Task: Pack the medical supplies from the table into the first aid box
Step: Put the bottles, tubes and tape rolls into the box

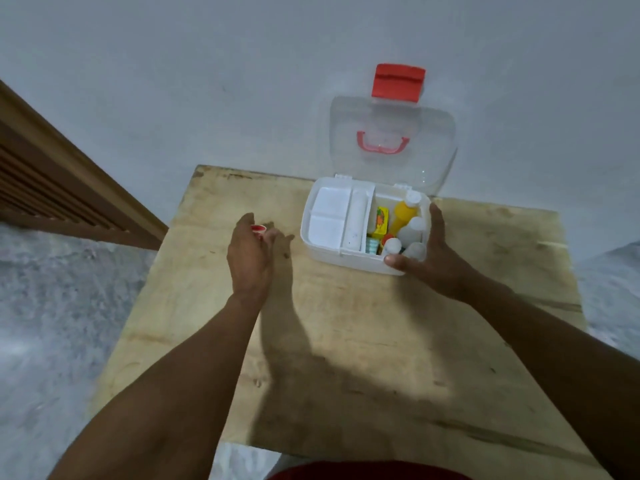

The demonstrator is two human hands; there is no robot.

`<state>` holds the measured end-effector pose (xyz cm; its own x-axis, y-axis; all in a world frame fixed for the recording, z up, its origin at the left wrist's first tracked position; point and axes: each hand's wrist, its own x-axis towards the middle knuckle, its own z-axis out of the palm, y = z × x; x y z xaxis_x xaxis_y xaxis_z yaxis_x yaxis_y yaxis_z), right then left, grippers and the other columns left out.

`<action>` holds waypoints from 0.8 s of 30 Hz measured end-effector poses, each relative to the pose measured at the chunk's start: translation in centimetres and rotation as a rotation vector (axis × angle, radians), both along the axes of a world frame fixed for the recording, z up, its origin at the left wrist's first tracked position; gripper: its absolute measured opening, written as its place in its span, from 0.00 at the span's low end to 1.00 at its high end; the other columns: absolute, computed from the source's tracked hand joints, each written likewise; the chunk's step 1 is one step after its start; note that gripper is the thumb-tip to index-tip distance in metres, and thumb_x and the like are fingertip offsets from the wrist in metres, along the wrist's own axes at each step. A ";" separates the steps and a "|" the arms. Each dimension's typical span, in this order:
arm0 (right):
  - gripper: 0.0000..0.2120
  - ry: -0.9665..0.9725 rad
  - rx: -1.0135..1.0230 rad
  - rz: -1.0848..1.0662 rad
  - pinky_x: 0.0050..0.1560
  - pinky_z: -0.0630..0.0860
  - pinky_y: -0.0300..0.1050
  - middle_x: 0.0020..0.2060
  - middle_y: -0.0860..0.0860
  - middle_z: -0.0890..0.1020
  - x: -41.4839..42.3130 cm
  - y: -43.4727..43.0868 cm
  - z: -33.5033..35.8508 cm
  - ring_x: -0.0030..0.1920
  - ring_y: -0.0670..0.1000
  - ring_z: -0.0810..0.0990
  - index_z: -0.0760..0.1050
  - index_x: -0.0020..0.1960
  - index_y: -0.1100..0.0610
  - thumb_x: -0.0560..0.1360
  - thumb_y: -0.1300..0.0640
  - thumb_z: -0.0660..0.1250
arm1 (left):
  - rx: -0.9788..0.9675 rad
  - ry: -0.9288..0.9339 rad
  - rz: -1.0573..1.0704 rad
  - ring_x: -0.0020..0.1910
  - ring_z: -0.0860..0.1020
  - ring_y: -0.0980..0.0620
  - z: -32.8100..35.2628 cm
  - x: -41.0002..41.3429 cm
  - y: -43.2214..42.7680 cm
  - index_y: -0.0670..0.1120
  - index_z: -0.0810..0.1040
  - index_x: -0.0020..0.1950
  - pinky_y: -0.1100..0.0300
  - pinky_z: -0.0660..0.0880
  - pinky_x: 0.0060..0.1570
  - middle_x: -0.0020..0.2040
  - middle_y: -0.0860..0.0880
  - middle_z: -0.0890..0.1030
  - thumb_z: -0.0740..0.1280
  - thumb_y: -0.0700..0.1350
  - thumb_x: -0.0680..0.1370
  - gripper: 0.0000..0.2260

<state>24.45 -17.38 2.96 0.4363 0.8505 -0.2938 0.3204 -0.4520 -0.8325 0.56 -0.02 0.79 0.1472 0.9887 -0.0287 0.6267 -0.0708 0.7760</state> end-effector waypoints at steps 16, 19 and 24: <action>0.66 -0.026 0.040 -0.028 0.69 0.69 0.59 0.75 0.46 0.60 1.0 -0.2 -2.1 0.74 0.51 0.66 0.36 0.77 0.42 0.56 0.27 0.75 | 0.231 -0.067 -0.199 0.42 0.79 0.55 7.3 8.2 0.1 0.46 0.85 0.53 0.74 0.69 0.45 0.42 0.52 0.84 0.74 0.48 0.73 0.11; 0.62 -0.060 0.054 -0.018 0.69 0.70 0.58 0.72 0.42 0.62 0.5 -0.2 -0.6 0.71 0.50 0.68 0.39 0.77 0.45 0.59 0.32 0.77 | 0.180 0.072 -0.261 0.51 0.81 0.49 6.5 9.1 0.4 0.45 0.81 0.62 0.57 0.75 0.54 0.52 0.49 0.84 0.71 0.47 0.76 0.15; 0.62 -0.049 0.008 -0.023 0.72 0.62 0.48 0.74 0.38 0.53 -0.5 -0.1 -0.2 0.73 0.47 0.61 0.30 0.76 0.45 0.64 0.40 0.76 | 0.244 0.331 -0.482 0.46 0.78 0.44 5.3 9.6 1.6 0.44 0.80 0.47 0.59 0.66 0.40 0.45 0.47 0.77 0.67 0.42 0.77 0.03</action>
